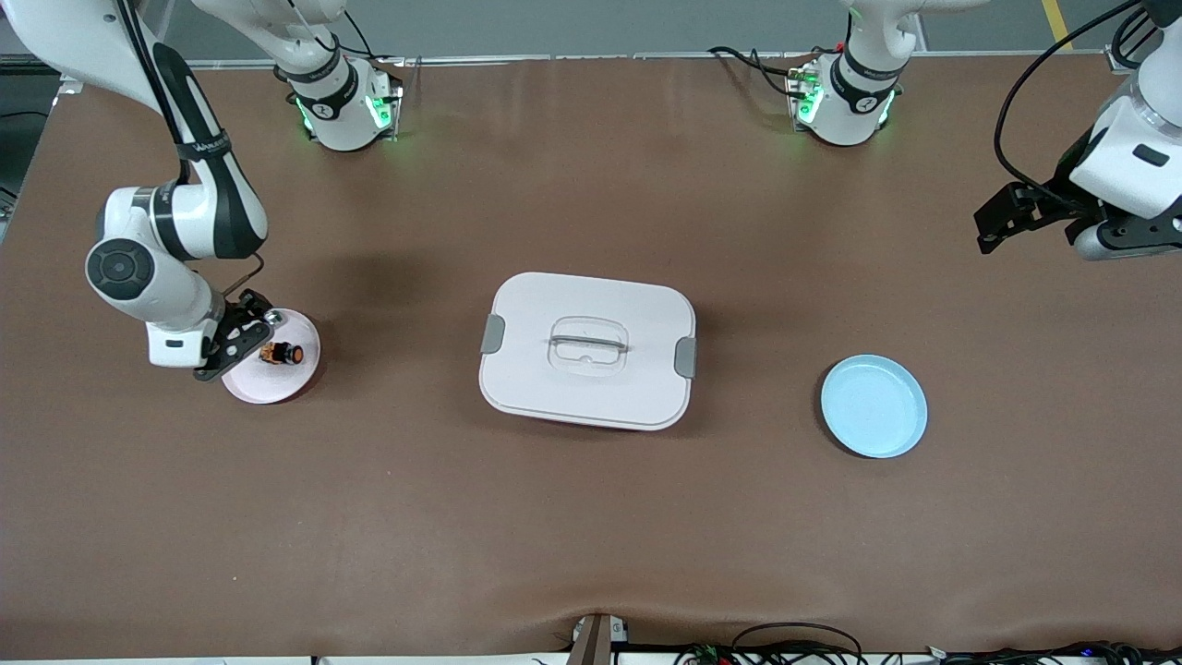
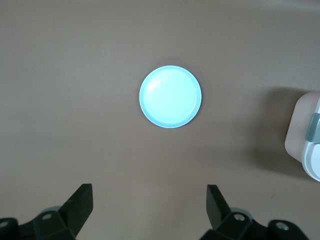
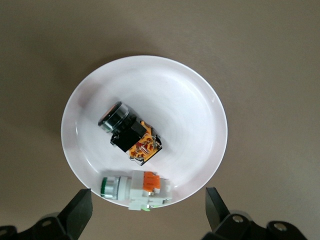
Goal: Transfer orange switch to right arm and place
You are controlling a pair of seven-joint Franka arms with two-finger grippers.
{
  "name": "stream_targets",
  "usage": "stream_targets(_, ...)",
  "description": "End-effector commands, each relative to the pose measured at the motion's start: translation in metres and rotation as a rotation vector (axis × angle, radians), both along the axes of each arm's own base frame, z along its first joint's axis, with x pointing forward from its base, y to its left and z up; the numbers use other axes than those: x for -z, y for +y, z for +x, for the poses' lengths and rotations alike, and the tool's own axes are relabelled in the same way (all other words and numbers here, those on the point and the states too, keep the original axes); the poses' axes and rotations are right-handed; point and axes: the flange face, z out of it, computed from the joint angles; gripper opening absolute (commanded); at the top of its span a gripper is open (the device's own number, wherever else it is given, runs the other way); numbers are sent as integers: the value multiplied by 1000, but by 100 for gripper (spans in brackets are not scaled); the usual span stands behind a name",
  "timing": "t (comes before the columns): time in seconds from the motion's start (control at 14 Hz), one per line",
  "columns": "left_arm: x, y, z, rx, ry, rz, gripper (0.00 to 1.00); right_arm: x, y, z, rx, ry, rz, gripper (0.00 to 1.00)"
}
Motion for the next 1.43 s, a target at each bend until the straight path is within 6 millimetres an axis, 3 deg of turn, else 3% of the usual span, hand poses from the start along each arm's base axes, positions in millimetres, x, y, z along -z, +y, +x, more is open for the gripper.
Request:
stream_targets(0.0,-4,0,-5,15,-4,-16,100,-25,4,8,296,-16,23,100)
stream_targets(0.21,-5,1,-5,15,-4,-16,100,-49,19,23,500,-29,3,100)
stream_targets(0.36,-5,1,-5,15,-4,-16,100,-80,33,31,614,10,39,100)
stream_targets(0.71,-4,1,-5,15,-3,-16,100,-176,43,44,620,59,46,100)
stream_targets(1.29,-5,1,-5,14,-6,-16,100,-288,40,61,608,-113,87,100)
stream_targets(1.36,-5,1,-5,14,-6,-16,100,-295,38,60,614,-123,99,100)
